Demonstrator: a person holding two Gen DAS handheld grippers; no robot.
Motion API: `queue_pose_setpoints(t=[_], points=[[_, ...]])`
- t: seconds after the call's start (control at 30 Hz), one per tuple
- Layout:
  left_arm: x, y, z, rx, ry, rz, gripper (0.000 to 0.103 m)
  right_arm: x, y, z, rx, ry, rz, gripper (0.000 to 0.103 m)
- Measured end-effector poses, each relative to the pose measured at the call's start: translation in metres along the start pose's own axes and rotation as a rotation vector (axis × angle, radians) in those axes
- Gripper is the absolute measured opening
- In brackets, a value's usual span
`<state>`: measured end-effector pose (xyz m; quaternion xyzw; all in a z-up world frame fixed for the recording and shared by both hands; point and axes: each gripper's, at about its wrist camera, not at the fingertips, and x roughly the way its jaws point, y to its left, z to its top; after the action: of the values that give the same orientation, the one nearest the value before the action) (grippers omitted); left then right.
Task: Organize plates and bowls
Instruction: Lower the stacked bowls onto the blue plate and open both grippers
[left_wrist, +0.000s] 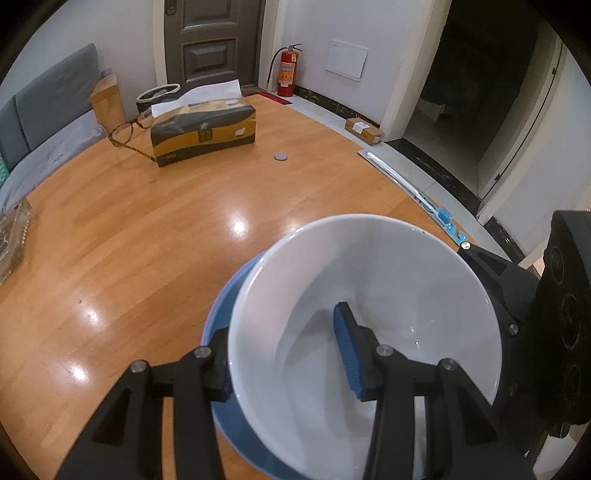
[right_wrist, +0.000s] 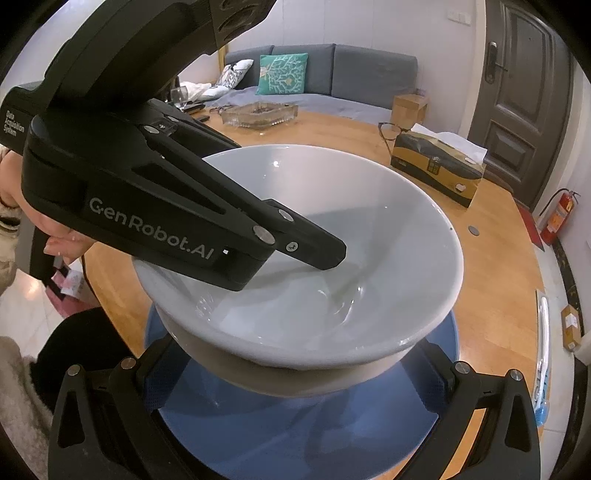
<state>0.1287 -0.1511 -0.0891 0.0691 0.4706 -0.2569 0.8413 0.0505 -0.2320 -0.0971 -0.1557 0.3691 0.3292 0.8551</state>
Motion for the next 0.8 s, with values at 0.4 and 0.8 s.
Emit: queue_pose_setpoints(t=[0.4,0.8], points=[[0.000,0.001,0.000,-0.007,-0.001,0.003,0.042,0.002,-0.002,0.000,0.002,-0.002,-0.004,0.102],[-0.009,-0.002,0.003,-0.002,-0.011,0.017,0.053,-0.007,0.003,0.001,-0.006,0.000,-0.052,0.101]])
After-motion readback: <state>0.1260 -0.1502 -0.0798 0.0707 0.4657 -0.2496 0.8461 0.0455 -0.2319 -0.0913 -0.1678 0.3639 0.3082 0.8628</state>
